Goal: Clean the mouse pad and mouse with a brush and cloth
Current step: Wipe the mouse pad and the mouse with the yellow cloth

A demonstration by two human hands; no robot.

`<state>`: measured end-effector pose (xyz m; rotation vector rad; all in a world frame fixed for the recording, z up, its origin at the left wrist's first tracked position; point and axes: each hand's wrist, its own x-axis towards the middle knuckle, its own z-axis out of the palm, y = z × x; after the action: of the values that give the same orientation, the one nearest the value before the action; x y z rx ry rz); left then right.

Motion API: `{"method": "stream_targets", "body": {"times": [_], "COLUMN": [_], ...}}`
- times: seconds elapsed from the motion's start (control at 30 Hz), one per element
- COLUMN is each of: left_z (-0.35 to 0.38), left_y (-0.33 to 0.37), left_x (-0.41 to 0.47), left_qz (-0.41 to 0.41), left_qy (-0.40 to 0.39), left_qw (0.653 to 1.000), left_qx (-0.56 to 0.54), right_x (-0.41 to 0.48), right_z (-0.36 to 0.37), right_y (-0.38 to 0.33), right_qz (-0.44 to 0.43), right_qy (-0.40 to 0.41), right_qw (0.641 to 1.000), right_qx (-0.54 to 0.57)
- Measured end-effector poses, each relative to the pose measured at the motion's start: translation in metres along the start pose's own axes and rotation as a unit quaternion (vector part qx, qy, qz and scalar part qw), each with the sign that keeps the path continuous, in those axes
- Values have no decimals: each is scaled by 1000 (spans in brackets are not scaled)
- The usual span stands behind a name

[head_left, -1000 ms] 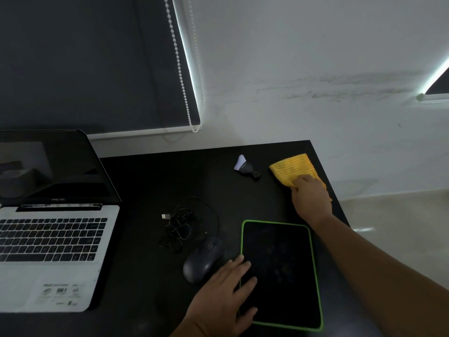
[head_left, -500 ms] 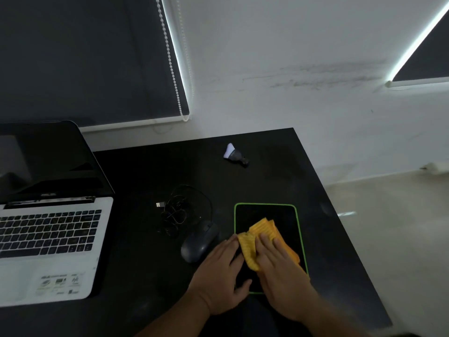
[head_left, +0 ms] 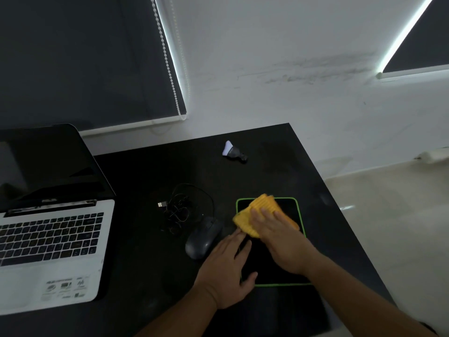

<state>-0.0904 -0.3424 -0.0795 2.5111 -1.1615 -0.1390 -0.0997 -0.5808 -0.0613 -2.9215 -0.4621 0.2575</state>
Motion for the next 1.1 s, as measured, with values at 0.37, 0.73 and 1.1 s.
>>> {"method": "stream_targets", "body": {"times": [0.37,0.73,1.1], "left_z": [1,-6,-4], "left_y": [1,4,3], "left_x": [1,-1,-2], "left_qz": [-1,-57,-15], "left_qy": [-17,-29,0], "left_qw": [1000,997,1000], "left_qx": [5,-33,-11], "right_x": [-56,25,-76], "right_z": [19,-4,12], "right_y": [-63,-29,-25], "right_qz": [115,130,51], "right_qy": [22,22,17], "right_qw": [993,991,998], "right_qx": [32,18,29]}}
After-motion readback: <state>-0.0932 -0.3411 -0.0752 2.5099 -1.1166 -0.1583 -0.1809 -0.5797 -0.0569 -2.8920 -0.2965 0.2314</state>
